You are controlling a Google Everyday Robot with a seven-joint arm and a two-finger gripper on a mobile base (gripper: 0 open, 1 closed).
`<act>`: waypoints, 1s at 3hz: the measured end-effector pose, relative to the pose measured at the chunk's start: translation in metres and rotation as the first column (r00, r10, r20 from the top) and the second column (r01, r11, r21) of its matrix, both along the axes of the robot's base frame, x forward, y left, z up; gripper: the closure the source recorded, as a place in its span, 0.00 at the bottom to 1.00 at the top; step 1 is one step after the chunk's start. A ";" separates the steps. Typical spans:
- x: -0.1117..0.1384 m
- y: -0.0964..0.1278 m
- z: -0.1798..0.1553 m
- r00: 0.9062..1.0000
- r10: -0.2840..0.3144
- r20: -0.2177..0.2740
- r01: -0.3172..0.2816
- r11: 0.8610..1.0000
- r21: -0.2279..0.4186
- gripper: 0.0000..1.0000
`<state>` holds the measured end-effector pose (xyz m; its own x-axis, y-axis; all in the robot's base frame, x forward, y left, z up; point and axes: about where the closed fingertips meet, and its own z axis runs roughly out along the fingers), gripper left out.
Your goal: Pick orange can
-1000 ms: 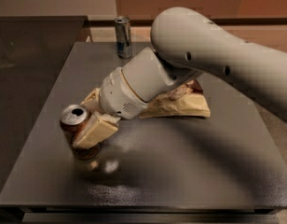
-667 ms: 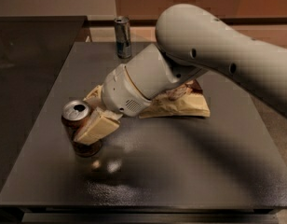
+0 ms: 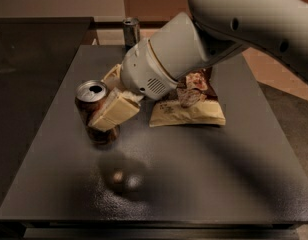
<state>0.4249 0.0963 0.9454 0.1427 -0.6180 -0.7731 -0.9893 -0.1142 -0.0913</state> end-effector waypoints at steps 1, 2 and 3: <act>0.009 -0.016 0.028 0.999 -0.034 0.042 0.034 0.999 -0.006 1.00; 0.010 -0.033 0.062 0.996 -0.037 0.078 0.036 0.999 0.018 1.00; 0.009 -0.033 0.063 0.996 -0.036 0.079 0.035 0.999 0.018 1.00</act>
Offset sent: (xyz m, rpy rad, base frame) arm 0.0152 -0.0430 0.0724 0.0161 -0.0917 -0.0516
